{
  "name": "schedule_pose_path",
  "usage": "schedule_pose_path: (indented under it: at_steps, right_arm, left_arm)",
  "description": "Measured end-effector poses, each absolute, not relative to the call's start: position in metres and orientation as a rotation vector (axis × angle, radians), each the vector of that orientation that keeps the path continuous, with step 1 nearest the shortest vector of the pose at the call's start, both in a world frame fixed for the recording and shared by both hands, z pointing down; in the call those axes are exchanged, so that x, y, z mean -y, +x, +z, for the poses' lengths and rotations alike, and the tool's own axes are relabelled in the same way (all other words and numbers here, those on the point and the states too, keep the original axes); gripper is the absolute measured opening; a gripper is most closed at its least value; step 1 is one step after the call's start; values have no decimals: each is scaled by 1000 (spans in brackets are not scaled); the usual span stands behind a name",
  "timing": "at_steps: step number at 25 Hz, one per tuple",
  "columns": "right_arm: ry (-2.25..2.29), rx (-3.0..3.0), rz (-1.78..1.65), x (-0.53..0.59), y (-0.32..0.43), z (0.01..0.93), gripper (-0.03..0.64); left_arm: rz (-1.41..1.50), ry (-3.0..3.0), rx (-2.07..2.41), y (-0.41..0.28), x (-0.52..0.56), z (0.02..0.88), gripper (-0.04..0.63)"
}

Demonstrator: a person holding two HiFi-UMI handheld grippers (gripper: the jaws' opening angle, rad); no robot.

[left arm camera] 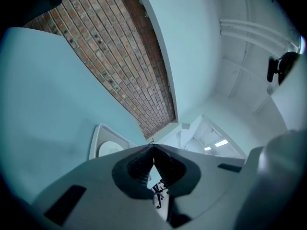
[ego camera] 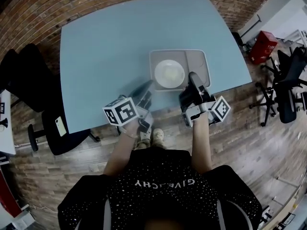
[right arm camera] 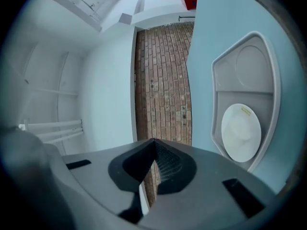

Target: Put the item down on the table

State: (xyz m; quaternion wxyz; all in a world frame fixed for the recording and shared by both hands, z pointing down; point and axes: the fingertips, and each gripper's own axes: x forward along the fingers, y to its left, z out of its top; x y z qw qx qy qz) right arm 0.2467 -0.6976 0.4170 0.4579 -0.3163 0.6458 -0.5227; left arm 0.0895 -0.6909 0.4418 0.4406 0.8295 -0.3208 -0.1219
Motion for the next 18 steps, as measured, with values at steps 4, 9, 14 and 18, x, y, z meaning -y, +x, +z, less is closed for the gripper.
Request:
schedule_pose_path:
  at_steps: [4, 9, 14, 18]
  right_arm:
    - [-818, -1620, -1297, 697, 246, 416, 11]
    - [-832, -1608, -1310, 696, 247, 420, 11]
    - [-837, -1621, -1320, 696, 246, 419, 11]
    - [-841, -1634, -1327, 696, 244, 422, 11]
  left_arm:
    - [-292, 2048, 802, 87, 691, 442, 11]
    - [-275, 2039, 807, 84, 692, 445, 11]
    - [-270, 2043, 795, 88, 693, 445, 11]
    - [-265, 2049, 788, 90, 695, 445, 11]
